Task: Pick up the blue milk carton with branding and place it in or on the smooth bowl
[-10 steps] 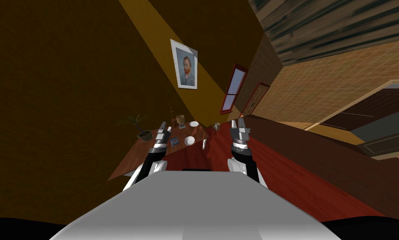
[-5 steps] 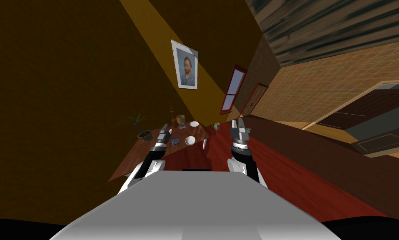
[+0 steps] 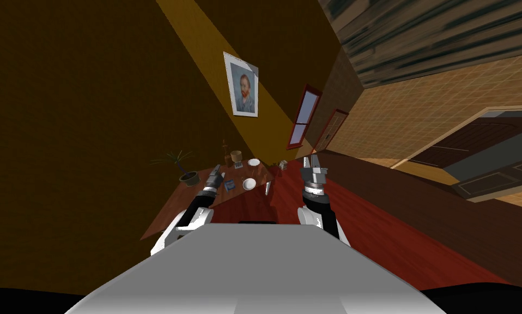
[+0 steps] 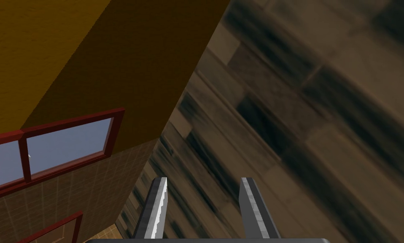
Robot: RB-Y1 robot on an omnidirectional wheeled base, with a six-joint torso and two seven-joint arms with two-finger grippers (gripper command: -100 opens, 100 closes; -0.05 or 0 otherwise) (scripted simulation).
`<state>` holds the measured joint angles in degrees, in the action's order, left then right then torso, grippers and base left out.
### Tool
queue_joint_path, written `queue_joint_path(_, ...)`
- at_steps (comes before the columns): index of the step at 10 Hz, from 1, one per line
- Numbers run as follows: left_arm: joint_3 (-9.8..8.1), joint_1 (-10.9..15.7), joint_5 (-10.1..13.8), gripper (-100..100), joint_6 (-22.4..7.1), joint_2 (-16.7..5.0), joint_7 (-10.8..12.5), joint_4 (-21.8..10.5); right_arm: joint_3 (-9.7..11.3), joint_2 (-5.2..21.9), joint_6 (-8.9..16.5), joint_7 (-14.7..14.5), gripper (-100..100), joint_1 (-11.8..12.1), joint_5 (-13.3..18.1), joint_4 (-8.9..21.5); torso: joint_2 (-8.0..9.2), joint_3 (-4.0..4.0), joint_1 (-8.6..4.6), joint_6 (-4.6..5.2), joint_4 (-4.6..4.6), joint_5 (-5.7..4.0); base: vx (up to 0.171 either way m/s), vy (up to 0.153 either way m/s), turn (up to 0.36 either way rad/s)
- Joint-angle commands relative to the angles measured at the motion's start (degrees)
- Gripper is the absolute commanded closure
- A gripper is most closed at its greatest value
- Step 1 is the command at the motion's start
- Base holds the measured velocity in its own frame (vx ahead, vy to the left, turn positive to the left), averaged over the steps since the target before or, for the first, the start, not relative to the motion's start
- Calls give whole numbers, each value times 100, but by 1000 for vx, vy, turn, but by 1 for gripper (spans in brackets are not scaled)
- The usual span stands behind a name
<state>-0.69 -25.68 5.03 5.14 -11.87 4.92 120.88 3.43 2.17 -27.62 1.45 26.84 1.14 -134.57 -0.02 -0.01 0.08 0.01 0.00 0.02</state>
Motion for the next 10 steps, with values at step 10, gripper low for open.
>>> queue_joint_path(10,-308,255,685,-100,-1535,-793,569,-583,0,0,0,0,0,0,0,0,-3,-2,-4,-1,-1,-1,7,10,-37)
